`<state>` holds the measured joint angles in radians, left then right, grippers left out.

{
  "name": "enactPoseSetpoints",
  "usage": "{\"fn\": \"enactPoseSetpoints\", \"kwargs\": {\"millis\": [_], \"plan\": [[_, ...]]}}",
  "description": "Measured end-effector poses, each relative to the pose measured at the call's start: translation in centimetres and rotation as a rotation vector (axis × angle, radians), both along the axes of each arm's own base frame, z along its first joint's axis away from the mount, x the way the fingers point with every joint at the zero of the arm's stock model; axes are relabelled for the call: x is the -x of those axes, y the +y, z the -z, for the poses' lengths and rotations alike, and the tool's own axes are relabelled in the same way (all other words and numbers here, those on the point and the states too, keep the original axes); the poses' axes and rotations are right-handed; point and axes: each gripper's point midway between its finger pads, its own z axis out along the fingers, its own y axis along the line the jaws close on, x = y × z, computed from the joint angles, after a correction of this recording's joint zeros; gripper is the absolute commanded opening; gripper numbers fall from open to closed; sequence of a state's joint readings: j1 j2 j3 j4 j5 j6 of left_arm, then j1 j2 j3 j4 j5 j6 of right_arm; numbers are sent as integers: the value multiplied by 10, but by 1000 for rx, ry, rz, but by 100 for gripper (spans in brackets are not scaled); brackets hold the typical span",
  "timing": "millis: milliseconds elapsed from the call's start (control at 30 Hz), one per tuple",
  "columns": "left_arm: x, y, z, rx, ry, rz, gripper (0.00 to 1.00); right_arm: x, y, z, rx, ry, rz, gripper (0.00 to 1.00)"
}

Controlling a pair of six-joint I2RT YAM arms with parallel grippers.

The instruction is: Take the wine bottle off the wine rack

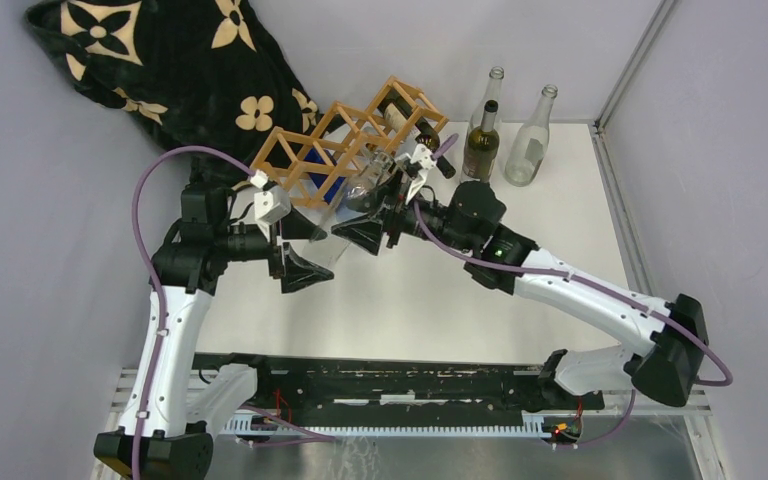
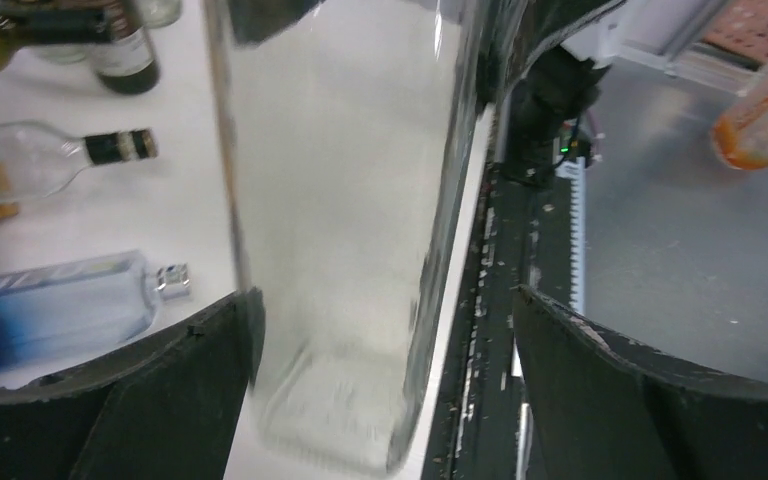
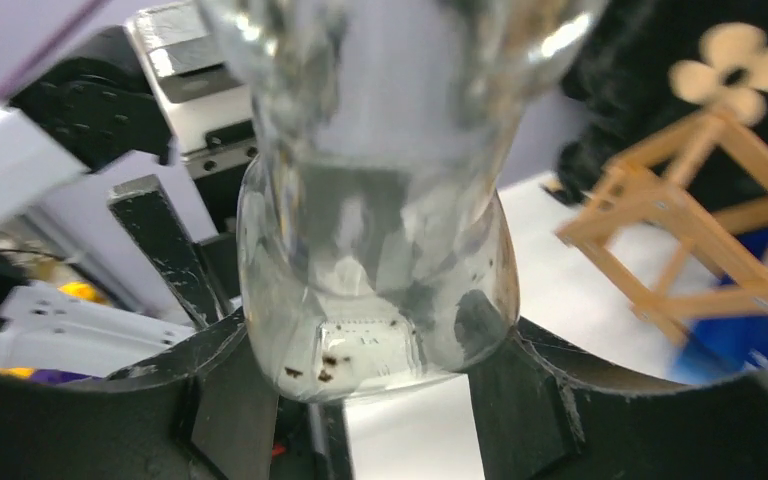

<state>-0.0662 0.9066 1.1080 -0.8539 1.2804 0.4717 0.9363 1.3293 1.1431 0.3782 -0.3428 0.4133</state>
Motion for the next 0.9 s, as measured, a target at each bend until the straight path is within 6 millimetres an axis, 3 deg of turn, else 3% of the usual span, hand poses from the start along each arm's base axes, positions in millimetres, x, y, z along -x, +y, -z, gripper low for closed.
{"fn": "enactPoseSetpoints", "kwargs": {"millis": [100,267,367,467,667,900], "plan": [[-16,8,14,-78,-12,-83,100,-19,-27,11,68,-12,130,0],[-34,24,33,-198,-27,-197,100,-89,-133,31,178,-48,592,0],[-39,31,43,-252,-26,-224,100,-115,-194,54,259,-48,853,0],[-41,35,50,-287,-14,-234,100,-132,-238,86,353,-15,1040,0],[-42,40,55,-324,-29,-241,100,-158,-317,149,512,94,1330,0],[-43,43,56,-343,-47,-244,100,-186,-373,180,551,158,1534,0]]}}
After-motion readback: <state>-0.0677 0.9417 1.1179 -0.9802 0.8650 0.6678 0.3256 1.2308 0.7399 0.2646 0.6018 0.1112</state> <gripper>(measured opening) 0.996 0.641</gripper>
